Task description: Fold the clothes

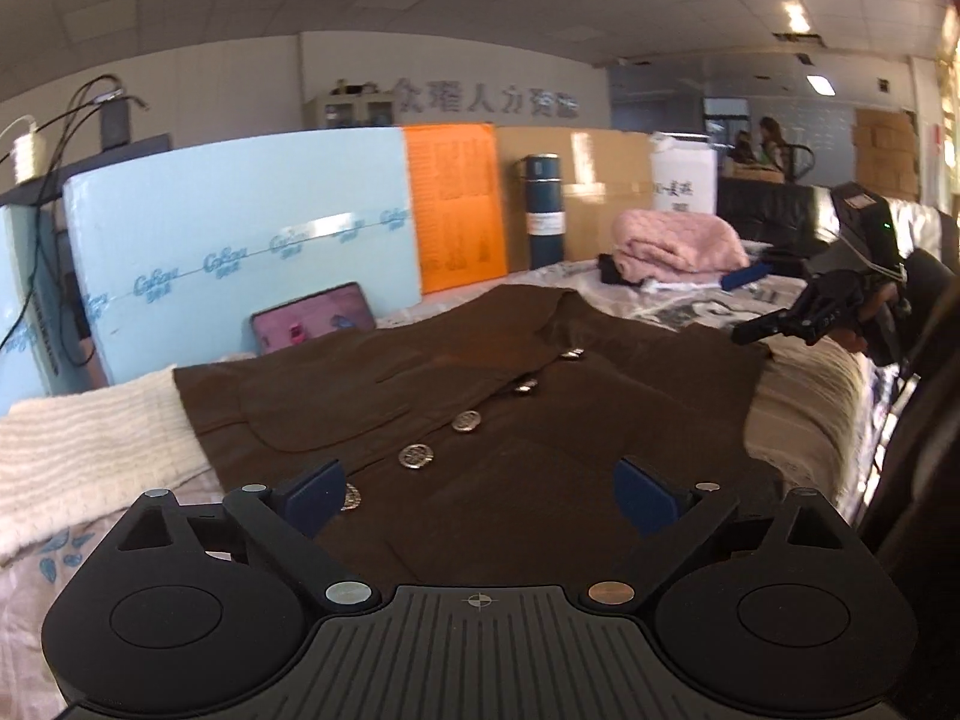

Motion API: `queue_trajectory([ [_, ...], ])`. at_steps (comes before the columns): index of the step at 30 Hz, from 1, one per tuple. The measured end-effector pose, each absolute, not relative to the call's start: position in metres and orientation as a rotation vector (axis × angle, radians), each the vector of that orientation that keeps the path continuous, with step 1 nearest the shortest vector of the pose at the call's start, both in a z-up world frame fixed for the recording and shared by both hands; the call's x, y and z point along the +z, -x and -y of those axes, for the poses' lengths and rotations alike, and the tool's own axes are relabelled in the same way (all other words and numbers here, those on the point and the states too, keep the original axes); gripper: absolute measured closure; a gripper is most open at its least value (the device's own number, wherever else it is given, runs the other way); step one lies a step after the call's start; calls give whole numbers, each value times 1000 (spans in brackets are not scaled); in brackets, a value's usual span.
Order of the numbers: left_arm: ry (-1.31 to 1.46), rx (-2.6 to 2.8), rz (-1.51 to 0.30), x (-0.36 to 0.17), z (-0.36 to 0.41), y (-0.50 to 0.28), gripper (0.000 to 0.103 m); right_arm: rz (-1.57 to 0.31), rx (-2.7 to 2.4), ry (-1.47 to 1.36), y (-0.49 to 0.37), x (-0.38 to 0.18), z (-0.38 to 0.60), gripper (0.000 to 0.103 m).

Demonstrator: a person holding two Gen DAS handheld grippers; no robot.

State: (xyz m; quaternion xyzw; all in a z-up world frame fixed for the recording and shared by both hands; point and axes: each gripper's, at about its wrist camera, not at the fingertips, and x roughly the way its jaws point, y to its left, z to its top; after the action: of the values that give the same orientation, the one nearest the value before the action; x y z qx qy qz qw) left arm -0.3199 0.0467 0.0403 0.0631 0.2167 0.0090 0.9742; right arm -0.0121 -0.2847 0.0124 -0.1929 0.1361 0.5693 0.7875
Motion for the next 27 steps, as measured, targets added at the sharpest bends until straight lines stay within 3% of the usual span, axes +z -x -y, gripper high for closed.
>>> queue_trajectory([
  [14,-444,-102,-740,6,1,307,4,-287,1322,816,41,-6,270,0],
  [27,-447,51,-630,-1,-12,293,3,-203,1478,759,62,-8,214,0],
])
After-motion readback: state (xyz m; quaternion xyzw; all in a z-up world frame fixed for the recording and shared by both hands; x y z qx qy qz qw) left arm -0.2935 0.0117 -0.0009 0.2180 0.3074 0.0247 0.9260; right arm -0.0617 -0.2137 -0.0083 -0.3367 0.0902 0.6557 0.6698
